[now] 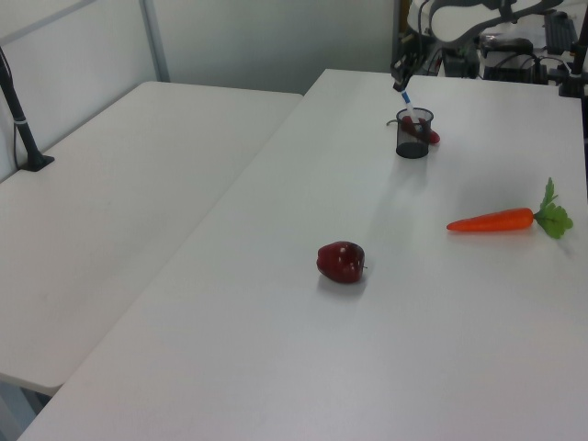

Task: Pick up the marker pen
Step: 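Lift the marker up out of the pen cup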

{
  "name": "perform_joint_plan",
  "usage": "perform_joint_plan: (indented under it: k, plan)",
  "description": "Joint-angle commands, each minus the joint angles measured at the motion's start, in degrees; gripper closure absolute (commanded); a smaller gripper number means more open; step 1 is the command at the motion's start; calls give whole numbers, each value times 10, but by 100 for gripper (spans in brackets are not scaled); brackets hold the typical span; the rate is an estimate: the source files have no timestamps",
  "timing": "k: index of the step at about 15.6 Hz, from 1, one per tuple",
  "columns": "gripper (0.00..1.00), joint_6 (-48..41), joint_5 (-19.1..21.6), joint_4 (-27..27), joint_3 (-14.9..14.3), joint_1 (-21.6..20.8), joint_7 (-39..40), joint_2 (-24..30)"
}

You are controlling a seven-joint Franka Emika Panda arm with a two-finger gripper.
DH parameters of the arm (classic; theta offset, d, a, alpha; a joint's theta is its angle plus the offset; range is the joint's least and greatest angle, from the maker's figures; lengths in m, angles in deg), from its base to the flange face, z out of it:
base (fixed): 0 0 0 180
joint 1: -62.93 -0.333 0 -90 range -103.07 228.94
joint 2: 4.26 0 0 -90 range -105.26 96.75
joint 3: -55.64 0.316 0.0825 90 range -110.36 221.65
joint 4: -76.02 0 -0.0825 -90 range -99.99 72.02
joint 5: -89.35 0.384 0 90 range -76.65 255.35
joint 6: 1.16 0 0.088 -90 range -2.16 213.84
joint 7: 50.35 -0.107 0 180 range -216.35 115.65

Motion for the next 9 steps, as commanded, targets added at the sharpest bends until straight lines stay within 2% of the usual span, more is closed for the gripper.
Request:
perform_joint_plan:
  k: [1,7,9]
  plan:
    - [89,-35,2,-14,1,1,-10,61]
    - [89,-59,35,-14,10,-11,-16,101]
    - [89,-86,36,-14,22,-34,-29,101]
